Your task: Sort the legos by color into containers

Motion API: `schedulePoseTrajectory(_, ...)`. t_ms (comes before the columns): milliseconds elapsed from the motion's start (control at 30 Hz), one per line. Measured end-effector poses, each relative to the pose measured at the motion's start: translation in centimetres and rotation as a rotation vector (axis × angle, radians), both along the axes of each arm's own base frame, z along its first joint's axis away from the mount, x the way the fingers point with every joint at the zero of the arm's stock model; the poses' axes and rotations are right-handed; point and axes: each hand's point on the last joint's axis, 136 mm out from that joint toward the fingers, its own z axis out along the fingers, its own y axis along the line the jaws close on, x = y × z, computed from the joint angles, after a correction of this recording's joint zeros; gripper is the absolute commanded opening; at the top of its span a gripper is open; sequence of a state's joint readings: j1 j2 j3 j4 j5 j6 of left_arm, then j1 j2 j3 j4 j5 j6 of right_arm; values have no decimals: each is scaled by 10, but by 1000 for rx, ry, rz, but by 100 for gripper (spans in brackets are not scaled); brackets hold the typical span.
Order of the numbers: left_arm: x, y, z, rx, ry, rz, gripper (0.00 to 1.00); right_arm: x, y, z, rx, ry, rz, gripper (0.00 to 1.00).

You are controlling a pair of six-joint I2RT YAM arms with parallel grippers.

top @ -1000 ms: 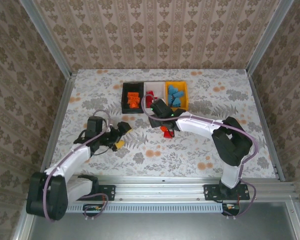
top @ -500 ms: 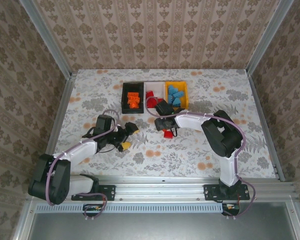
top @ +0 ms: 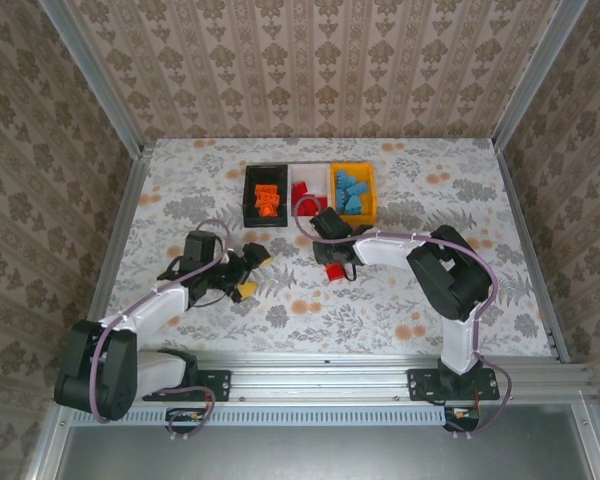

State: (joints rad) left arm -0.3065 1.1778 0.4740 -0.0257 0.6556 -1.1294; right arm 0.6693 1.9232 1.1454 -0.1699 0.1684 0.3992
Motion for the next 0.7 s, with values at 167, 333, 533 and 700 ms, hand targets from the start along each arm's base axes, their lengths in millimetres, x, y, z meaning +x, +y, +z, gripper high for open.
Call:
schedulePoseTrajectory(167, 0, 13, 9, 1, -30, 33, 100, 3, 5, 6, 11, -11, -1, 32)
schedulePoseTrajectory(333, 1, 22, 13, 2, -49, 57, 100, 6, 9, 12, 26, -21, -15, 53)
schedulePoseTrajectory(533, -5, 28, 11, 8, -43, 62, 100, 2, 8, 10, -5, -6, 13, 64)
schedulePoseTrajectory(700, -11, 30, 4, 7, -34, 60, 100, -13, 5, 2, -41, 42, 90, 65)
